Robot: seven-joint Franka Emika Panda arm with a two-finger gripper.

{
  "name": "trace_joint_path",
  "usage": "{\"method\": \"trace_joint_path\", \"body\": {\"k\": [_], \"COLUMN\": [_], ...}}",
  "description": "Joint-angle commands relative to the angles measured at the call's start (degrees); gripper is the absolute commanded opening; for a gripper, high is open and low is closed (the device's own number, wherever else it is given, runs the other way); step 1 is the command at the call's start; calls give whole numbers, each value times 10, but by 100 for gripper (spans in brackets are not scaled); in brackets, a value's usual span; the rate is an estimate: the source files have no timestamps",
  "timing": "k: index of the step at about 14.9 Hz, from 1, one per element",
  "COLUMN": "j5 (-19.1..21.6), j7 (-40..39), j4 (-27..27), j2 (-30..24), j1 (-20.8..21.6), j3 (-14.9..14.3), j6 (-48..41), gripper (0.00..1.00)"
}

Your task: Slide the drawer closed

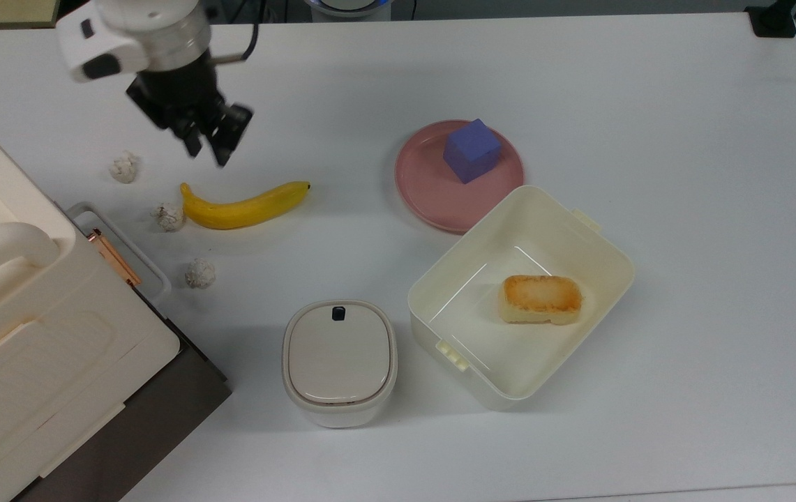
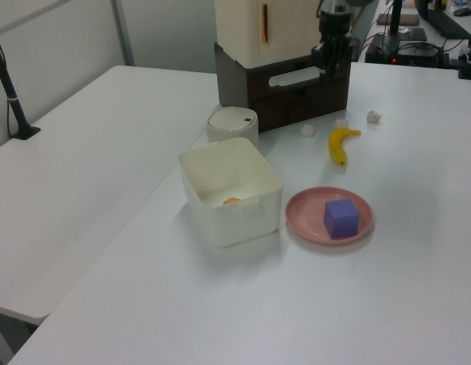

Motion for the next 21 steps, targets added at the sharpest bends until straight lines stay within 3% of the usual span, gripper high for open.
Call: {"method": "trace_joint_path", "body": {"k": [1,5,10,14,21], "j5": [9,9,9,9,9], "j7": [-69,-111,-146,-146,-140], "j4": [-53,-86,-106,-102,-101], "j2": [-64,-111,-162,-162,-158], "j1": [17,17,24,17,17], "j3": [12,31,33,53,53], "j6": [-51,-57,-93,-91,-91], "gripper": [62,100,100,100,100]}}
